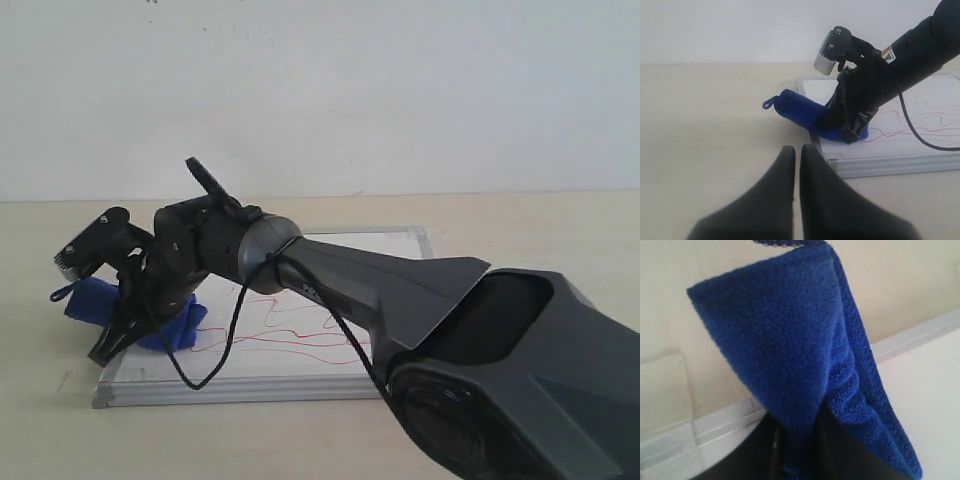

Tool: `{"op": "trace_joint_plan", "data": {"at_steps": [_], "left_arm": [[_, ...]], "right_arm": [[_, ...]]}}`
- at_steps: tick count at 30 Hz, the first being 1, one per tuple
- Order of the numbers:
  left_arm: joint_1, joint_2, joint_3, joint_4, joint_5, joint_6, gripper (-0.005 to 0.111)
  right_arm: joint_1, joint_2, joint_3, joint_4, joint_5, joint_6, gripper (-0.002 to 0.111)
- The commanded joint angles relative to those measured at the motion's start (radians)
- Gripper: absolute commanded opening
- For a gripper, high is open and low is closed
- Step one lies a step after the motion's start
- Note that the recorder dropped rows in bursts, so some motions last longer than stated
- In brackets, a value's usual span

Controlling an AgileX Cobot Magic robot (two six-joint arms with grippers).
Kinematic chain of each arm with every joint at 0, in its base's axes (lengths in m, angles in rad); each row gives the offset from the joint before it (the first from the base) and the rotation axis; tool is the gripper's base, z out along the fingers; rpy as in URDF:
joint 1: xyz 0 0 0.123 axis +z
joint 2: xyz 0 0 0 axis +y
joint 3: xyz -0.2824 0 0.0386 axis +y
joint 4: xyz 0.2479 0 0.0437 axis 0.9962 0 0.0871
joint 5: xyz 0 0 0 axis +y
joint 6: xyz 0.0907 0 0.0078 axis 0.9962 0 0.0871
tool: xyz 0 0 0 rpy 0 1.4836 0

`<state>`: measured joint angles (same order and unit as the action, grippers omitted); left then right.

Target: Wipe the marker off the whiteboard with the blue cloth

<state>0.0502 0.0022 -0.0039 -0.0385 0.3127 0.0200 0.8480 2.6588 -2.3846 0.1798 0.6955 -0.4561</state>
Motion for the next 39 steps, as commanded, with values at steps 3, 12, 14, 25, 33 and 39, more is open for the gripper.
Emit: {"op": "trace_joint_plan", "data": {"at_steps": [3,12,14,25,33,39], "left_arm": [[-0.002,-0.002,0.004,-0.002,-0.006,-0.005,0.004],[-0.002,-0.002,0.004,-0.002,-0.006,-0.005,0.004],[-0.002,-0.002,0.004,-0.002,-0.006,-0.005,0.004],[-0.002,-0.002,0.004,-0.002,-0.006,-0.005,0.004],[-0.002,-0.002,0.004,-0.002,-0.006,-0.005,0.004],[-0.002,-0.002,0.004,-0.002,-0.006,-0.005,0.004]], "right_arm": [[-0.084,0.006,0.007,-0.18,0.045,0.132,-0.001],[-0.103,0.006,0.007,0.012,-0.011,0.147,-0.001],[-0.074,0.006,0.007,0.086,-0.008,0.054,-0.001],[0.028,0.006,0.007,0.143,0.128,-0.056,-0.001],[-0.037,0.006,0.007,-0.166,0.138,0.207,-0.001],[-0.067,0.006,0.007,-0.155,0.128,0.336,-0.001]]}}
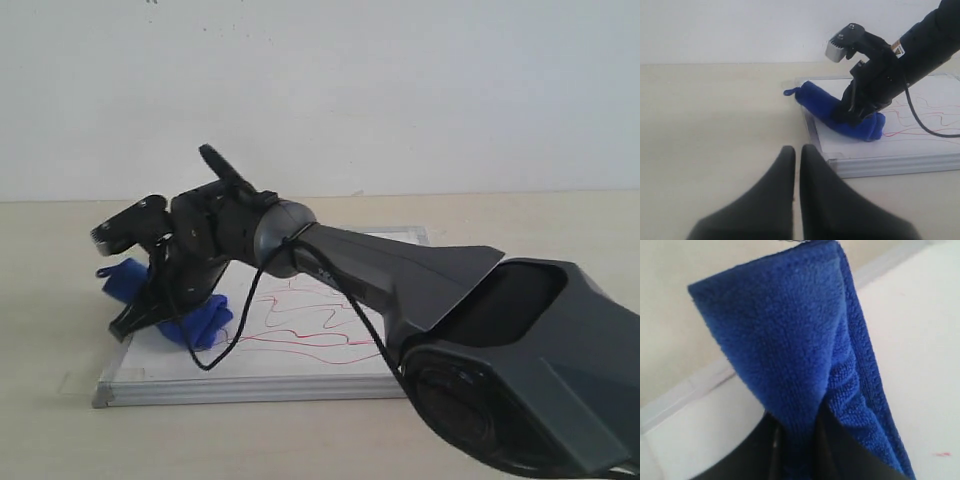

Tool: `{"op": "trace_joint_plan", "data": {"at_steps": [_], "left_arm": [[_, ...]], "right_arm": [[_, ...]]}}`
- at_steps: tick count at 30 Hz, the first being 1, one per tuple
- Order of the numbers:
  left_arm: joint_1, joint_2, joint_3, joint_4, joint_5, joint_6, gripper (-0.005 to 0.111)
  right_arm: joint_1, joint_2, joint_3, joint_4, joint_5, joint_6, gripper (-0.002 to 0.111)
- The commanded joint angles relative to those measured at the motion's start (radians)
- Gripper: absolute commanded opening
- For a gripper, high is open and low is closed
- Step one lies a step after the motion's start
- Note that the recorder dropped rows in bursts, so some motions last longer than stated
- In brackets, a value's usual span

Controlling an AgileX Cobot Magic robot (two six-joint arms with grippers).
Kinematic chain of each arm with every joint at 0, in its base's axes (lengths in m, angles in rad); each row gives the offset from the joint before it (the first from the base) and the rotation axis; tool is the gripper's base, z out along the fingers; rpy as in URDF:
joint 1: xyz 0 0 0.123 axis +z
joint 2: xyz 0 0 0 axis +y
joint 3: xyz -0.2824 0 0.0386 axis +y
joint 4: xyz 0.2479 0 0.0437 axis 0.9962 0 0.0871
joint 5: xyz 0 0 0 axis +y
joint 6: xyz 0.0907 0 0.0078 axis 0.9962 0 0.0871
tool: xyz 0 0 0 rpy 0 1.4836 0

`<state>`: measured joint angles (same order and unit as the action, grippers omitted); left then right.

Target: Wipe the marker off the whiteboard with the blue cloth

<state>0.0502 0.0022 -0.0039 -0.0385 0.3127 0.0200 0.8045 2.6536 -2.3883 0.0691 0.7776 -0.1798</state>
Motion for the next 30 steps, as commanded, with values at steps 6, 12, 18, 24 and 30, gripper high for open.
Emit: {"op": "trace_joint_plan", "data": {"at_steps": [6,12,18,24,30], "left_arm": [[-0.002,-0.002,0.004,-0.002,-0.006,-0.005,0.004],[-0.002,-0.002,0.004,-0.002,-0.006,-0.005,0.004],[-0.002,-0.002,0.004,-0.002,-0.006,-0.005,0.004],[-0.002,-0.002,0.004,-0.002,-0.006,-0.005,0.004],[-0.002,-0.002,0.004,-0.002,-0.006,-0.005,0.004]], "right_arm": [[0.049,0.011,0.011,0.173,0.008,-0.178,-0.001],[0.1,0.011,0.011,0.172,0.065,-0.292,-0.001],[0.036,0.009,0.011,-0.126,0.222,-0.072,-0.001],[-0.079,0.007,0.011,-0.235,0.391,0.057,-0.001],[-0.077,-0.013,0.011,-0.132,0.351,0.113,-0.001]]}}
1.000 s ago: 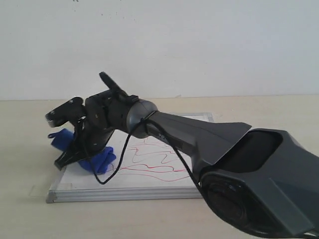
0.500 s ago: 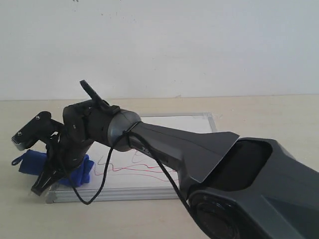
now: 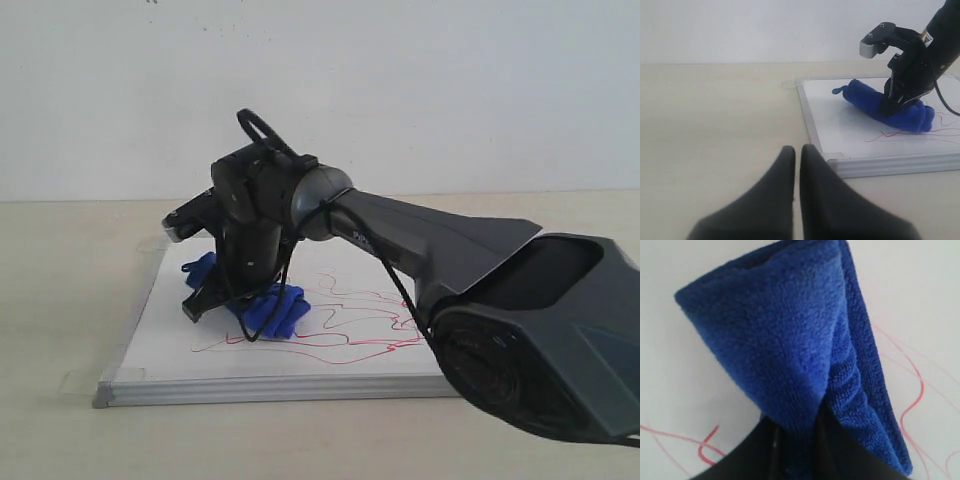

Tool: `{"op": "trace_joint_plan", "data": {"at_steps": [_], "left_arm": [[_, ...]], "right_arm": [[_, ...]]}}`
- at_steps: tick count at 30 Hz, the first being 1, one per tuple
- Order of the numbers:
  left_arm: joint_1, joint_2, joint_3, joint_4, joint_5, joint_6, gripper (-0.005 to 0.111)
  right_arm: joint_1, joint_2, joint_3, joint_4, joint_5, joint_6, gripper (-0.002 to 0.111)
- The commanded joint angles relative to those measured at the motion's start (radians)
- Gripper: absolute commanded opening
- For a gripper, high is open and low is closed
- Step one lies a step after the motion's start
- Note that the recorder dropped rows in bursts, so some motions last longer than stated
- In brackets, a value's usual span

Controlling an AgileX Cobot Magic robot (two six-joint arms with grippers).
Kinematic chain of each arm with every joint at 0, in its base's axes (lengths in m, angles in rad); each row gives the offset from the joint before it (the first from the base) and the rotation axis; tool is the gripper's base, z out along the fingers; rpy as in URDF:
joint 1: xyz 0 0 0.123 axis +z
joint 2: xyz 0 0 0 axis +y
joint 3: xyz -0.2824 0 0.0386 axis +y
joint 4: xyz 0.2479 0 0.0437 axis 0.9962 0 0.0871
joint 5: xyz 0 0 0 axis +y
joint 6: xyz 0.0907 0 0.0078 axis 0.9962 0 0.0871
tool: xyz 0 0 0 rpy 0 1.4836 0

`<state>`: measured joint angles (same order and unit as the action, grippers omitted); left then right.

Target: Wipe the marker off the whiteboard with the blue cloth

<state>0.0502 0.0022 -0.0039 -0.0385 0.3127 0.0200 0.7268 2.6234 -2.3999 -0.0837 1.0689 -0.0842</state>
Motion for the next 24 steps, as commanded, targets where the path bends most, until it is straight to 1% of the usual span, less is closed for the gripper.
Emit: {"op": "trace_joint_plan", "data": {"at_steps": [1,5,8,11,14,17,22,24], "left_arm": [[-0.002,-0.002,0.004,-0.002,-0.006,-0.005,0.004],[-0.002,-0.002,0.004,-0.002,-0.006,-0.005,0.004],[-0.002,-0.002,0.004,-0.002,-0.006,-0.005,0.004],[-0.002,-0.002,0.004,-0.002,-0.006,-0.005,0.004],[-0.002,-0.002,0.004,-0.002,-0.006,-0.005,0.004],[-0.002,-0.002,0.004,-0.002,-0.006,-0.005,0.004],[-0.002,-0.002,0.004,-0.002,-0.006,-0.005,0.004],[-0.002,-0.002,0.004,-0.002,-0.006,-0.005,0.004]], "right_arm": [[0.015,0.016,0.022,0.06,0.039,0.0,-0.001],[0.09,0.012,0.022,0.189,-0.043,-0.143,-0.001],[0.142,0.012,0.022,0.193,-0.081,-0.249,-0.001],[0.153,0.012,0.022,0.166,-0.134,-0.252,-0.001],[0.136,0.021,0.022,0.141,-0.18,-0.212,-0.001],[0.107,0.031,0.022,0.044,-0.202,-0.097,-0.001],[0.049,0.037,0.022,-0.23,-0.177,0.246,-0.001],[0.032,0.037,0.022,-0.292,-0.153,0.345,-0.001]]}}
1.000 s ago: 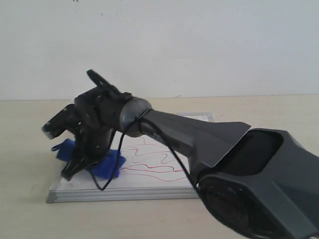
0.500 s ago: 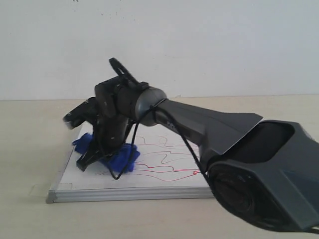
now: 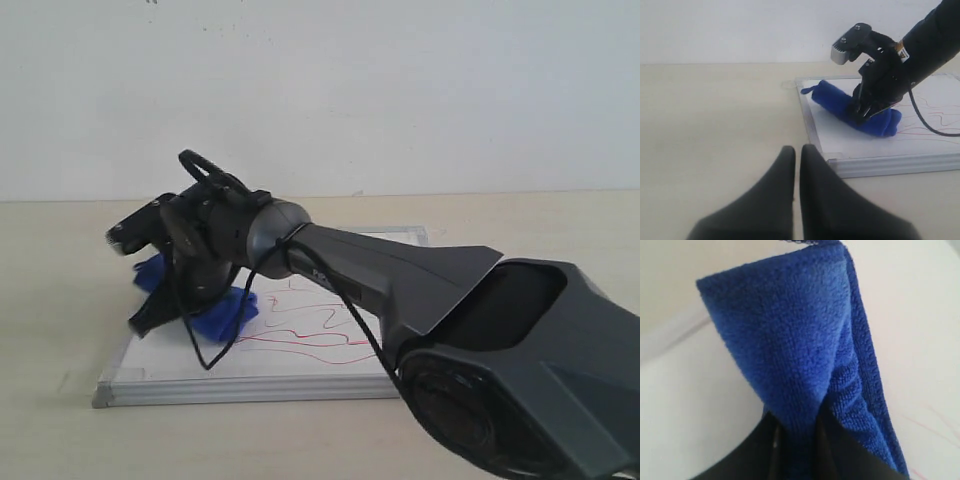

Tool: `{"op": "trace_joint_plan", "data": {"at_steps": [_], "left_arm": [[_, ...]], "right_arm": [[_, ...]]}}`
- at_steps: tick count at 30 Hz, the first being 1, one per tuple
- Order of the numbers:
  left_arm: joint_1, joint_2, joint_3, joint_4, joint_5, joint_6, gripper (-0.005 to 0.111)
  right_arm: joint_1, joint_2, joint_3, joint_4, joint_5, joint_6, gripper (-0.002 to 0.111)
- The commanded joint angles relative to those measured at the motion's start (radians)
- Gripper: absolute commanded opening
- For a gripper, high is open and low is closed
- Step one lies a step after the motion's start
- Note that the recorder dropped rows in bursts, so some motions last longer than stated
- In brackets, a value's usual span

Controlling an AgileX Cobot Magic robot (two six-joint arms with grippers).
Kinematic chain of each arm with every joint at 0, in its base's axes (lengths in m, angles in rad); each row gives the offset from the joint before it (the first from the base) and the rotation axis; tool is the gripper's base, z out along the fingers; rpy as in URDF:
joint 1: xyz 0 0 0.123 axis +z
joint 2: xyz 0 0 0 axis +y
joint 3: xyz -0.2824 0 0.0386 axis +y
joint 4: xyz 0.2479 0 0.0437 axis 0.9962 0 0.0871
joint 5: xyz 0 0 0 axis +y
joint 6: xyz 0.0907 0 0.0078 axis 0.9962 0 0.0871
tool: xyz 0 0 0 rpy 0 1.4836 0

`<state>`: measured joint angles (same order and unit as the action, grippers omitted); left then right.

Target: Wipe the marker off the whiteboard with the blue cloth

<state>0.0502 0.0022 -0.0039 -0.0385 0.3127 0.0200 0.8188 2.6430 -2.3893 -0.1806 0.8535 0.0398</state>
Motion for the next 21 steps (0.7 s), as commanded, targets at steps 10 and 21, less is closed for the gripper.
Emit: {"op": "trace_joint_plan", "data": {"at_steps": [10,21], "left_arm": [[-0.002,-0.002,0.004,-0.002,-0.006,-0.005,0.004],[-0.002,-0.002,0.004,-0.002,-0.006,-0.005,0.004]], "right_arm": [[-0.032,0.017,0.012,0.21,-0.012,-0.29,-0.001],[-0.05,0.017,0.012,0.026,-0.111,-0.097,-0.001]]}}
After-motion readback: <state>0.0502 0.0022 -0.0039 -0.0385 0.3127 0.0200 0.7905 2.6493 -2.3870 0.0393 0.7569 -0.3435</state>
